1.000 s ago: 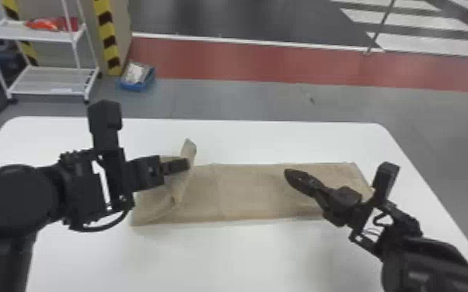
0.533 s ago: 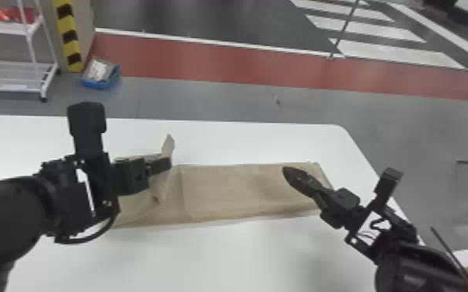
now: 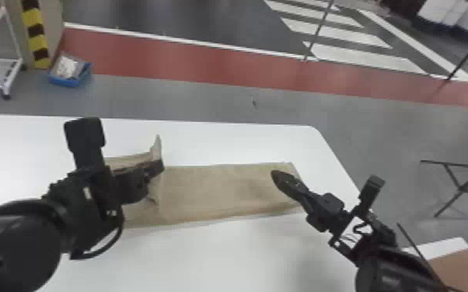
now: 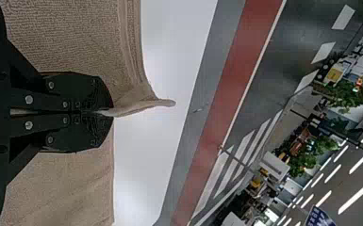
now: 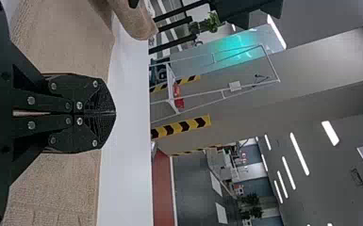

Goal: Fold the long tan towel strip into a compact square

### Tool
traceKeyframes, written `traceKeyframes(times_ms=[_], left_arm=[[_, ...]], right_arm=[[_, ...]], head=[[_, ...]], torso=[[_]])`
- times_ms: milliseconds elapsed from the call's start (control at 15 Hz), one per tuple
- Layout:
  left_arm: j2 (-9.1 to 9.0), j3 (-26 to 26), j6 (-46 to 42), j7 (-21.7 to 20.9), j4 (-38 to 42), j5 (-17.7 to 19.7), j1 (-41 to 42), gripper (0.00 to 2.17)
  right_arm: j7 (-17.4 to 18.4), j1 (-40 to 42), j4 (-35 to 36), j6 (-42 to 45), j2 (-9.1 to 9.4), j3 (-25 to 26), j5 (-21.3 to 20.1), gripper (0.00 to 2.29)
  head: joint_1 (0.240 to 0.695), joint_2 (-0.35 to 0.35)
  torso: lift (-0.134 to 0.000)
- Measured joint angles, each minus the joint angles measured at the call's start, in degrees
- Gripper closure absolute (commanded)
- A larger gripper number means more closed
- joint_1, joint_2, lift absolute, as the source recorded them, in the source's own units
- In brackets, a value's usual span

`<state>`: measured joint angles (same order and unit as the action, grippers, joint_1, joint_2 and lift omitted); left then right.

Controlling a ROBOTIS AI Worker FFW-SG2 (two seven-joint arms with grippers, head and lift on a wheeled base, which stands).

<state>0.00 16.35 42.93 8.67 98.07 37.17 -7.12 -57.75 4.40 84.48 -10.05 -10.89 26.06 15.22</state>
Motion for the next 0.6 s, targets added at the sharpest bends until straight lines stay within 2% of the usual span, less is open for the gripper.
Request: traceKeyframes(times_ms=[133, 267, 333, 600], left_arm=[[0.00, 1.76, -2.28, 0.00, -0.95, -0.10, -0.01, 1.13], [0.00, 2.73, -3.39, -0.47, -1.32, 0.36, 0.01, 0.17], [0.00, 3.10, -3.52, -0.88, -1.36, 0.66, 0.14, 0.02], [0.00, 4.20, -3.59, -1.74, -1.36, 1.96, 0.61, 0.03]], right_arm=[[-0.06, 0.06, -1.08, 1.21, -0.24, 0.29, 0.39, 1.18], [-0.08, 0.08, -1.38, 1.59, -0.28, 0.42, 0.50, 1.18], [-0.06, 0.08, -1.40, 1.63, -0.28, 0.42, 0.51, 1.18], [0.43, 0.09, -1.17, 1.47, -0.01, -0.06, 0.51, 1.18]], head=[[0.695, -0.350], [0.695, -0.350], [0.695, -0.350], [0.695, -0.350]], torso=[[-0.124], [-0.124], [-0.124], [-0.124]])
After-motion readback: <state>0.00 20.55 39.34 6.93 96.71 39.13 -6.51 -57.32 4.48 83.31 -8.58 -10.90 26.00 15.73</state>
